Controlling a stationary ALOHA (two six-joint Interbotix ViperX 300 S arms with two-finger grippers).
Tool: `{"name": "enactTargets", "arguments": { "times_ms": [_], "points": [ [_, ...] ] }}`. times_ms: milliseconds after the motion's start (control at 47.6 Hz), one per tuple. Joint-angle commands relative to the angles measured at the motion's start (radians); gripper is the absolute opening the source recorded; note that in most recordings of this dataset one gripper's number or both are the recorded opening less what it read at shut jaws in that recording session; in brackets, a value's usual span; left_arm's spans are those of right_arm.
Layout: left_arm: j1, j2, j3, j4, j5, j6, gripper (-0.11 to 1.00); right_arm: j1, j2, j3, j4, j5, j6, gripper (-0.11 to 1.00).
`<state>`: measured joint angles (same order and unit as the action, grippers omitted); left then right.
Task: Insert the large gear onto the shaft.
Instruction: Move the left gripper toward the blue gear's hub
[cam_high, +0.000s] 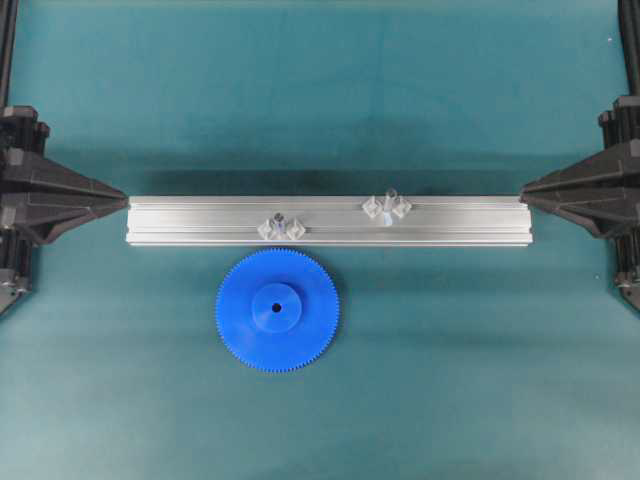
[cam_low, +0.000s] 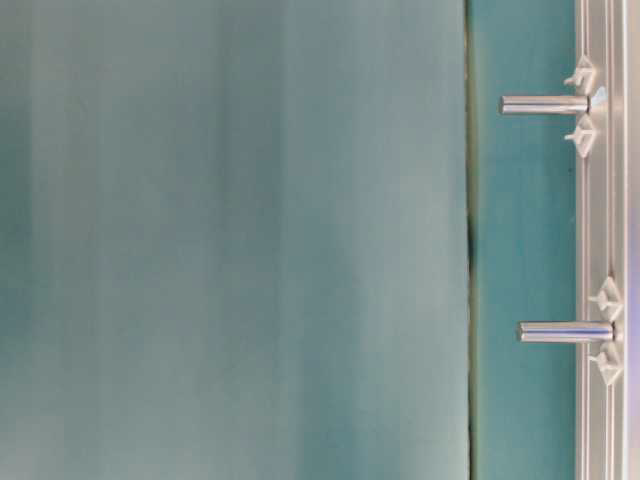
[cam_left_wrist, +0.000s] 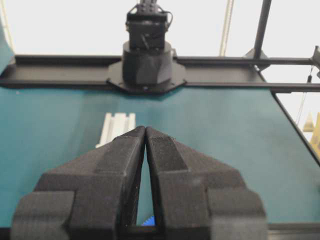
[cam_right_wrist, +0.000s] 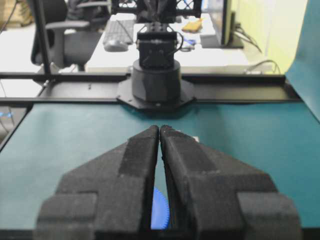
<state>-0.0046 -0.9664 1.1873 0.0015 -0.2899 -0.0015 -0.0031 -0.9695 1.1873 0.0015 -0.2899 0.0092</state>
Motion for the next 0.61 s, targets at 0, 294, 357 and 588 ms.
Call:
{"name": "enactTargets", "arguments": {
  "times_ms": [0, 294, 357, 588],
  "points": [
    [-0.018, 0.015, -0.026, 0.008, -0.002, -0.038, 0.11, 0.002, 0.014, -0.025, 0.008, -0.002, 0.002, 0.16],
    [-0.037, 0.028, -0.057, 0.014, 0.092, -0.115, 0.01, 0.002, 0.023, -0.043, 0.041, 0.160, 0.057, 0.05],
    [-0.038, 0.043, -0.074, 0.014, 0.133, -0.115, 0.01, 0.002, 0.025, -0.041, 0.041, 0.175, 0.060, 0.05],
    [-0.044, 0.138, -0.127, 0.014, 0.233, -0.112, 0.01, -0.006, 0.067, -0.041, 0.041, 0.250, 0.063, 0.05]
  ]
}}
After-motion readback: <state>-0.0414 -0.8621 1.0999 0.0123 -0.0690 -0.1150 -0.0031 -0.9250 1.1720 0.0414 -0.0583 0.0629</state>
